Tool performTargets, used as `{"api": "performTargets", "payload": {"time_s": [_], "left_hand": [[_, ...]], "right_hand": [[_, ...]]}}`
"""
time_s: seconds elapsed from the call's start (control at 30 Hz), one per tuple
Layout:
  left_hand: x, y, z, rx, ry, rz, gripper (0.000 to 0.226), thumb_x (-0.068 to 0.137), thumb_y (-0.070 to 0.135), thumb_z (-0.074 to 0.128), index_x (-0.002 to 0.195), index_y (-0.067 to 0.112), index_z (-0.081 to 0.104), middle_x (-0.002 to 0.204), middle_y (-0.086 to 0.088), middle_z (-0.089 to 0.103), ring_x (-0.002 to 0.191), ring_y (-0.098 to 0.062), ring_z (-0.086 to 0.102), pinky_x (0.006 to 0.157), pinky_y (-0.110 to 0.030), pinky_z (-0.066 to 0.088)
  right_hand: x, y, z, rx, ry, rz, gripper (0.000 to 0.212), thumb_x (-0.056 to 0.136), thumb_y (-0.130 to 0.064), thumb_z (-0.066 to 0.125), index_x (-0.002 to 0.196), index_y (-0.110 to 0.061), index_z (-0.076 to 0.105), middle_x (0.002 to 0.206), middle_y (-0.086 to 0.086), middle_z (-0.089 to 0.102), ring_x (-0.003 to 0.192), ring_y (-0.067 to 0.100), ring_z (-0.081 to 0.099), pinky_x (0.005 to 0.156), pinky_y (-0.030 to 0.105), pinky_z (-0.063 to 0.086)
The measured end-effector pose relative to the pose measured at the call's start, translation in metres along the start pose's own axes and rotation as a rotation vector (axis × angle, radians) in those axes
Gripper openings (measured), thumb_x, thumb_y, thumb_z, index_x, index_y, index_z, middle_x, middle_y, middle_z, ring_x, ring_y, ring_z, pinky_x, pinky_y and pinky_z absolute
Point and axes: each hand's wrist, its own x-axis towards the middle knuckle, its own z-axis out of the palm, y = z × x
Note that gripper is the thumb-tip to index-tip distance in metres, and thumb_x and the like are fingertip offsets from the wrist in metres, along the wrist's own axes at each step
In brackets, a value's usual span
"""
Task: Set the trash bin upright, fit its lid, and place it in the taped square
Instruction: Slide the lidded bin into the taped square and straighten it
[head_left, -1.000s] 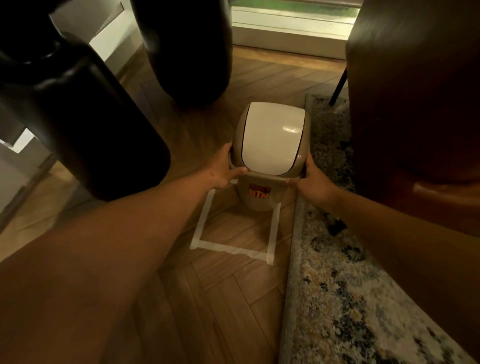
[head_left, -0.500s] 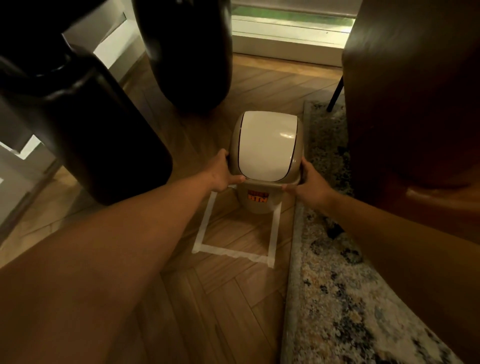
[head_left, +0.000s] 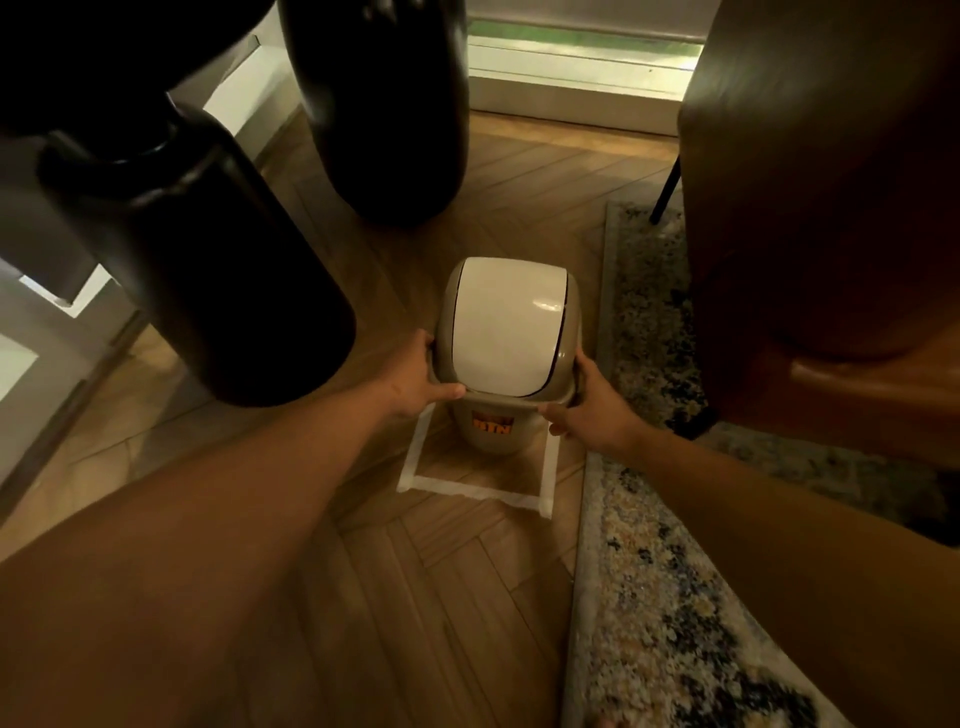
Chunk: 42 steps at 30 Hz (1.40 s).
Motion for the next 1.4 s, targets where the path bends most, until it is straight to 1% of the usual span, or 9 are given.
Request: {"api": "performTargets", "payload": {"time_s": [0.27,0.37,0.43,0.53,0.67,0.83,1.03,1.23,1.4], "left_hand": [[-0.037,-0.016,0.002,-0.040,-0.049,0.001,0.092,0.073,0.033,0.087,0.144,0.015,0.032,0.147,-0.008,0.047,0.133,-0.024,0.047,0.096,-0.028,0.041],[-0.047,-0.019,0.001,-0.059,-0.066,0.057,0.103,0.069,0.040,0.088,0.150,0.024,0.027,0.150,-0.003,0.046,0.137,-0.023,0.044,0.107,-0.038,0.043],[-0.050,-0.019,-0.003,-0.042,-0.025,0.111,0.117,0.064,0.043,0.090,0.155,0.031,0.017,0.155,-0.001,0.039,0.141,-0.022,0.038,0.111,-0.046,0.040],[-0.050,-0.018,-0.005,0.003,0.014,0.203,0.128,0.065,0.036,0.092,0.158,0.032,0.005,0.161,0.002,0.030,0.146,-0.019,0.031,0.115,-0.046,0.035],[-0.046,-0.017,0.003,-0.023,0.051,0.212,0.122,0.072,0.026,0.088,0.158,0.034,0.002,0.159,0.002,0.034,0.144,-0.019,0.033,0.115,-0.044,0.033],[-0.029,-0.013,0.000,-0.049,0.085,0.231,0.119,0.071,0.023,0.089,0.158,0.034,0.008,0.159,0.003,0.034,0.145,-0.018,0.032,0.116,-0.044,0.031],[-0.008,-0.014,-0.004,0.007,0.114,0.233,0.113,0.069,0.026,0.090,0.154,0.033,0.016,0.150,0.001,0.045,0.137,-0.020,0.042,0.106,-0.034,0.036],[0.009,-0.016,-0.004,0.056,0.118,0.222,0.107,0.070,0.031,0.089,0.152,0.032,0.021,0.146,0.000,0.051,0.134,-0.023,0.047,0.102,-0.033,0.037],[0.014,-0.021,-0.003,0.061,0.104,0.211,0.106,0.069,0.035,0.088,0.149,0.040,0.019,0.145,0.003,0.051,0.135,-0.022,0.047,0.107,-0.045,0.042]], "right_hand": [[-0.028,0.005,0.018,-0.039,-0.060,-0.027,0.108,0.088,-0.015,0.077,0.161,-0.038,0.001,0.137,-0.017,0.050,0.100,0.008,0.068,0.072,0.028,0.061],[-0.033,0.002,0.020,-0.111,-0.059,-0.023,0.115,0.080,-0.023,0.084,0.161,-0.031,0.002,0.155,-0.004,0.042,0.137,0.015,0.047,0.108,0.042,0.049],[-0.034,-0.004,0.018,-0.287,0.054,-0.041,0.127,0.073,-0.034,0.088,0.161,-0.028,-0.003,0.164,0.004,0.026,0.150,0.022,0.024,0.117,0.045,0.034],[-0.031,-0.009,0.014,-0.355,0.115,-0.225,0.136,0.068,-0.034,0.092,0.161,-0.029,-0.007,0.167,-0.002,0.020,0.152,0.011,0.017,0.118,0.038,0.031],[-0.023,-0.009,0.017,-0.331,0.085,-0.218,0.138,0.074,-0.023,0.089,0.155,-0.047,-0.020,0.166,-0.008,0.028,0.149,0.017,0.032,0.114,0.044,0.039],[-0.004,-0.006,0.013,-0.389,0.117,-0.247,0.141,0.074,-0.027,0.087,0.137,-0.063,-0.034,0.166,-0.005,0.026,0.145,0.023,0.035,0.103,0.030,0.032],[0.016,-0.004,0.007,-0.425,0.119,-0.246,0.141,0.077,-0.030,0.085,0.139,-0.056,-0.039,0.166,-0.003,0.027,0.145,0.025,0.036,0.102,0.029,0.032],[0.030,-0.006,0.001,-0.450,0.099,-0.240,0.134,0.081,-0.026,0.084,0.156,-0.027,-0.027,0.169,0.003,0.019,0.150,0.028,0.028,0.110,0.034,0.031],[0.033,-0.003,-0.001,-0.448,0.098,-0.230,0.133,0.081,-0.029,0.083,0.155,-0.029,-0.028,0.170,0.004,0.016,0.151,0.029,0.026,0.107,0.031,0.027]]}}
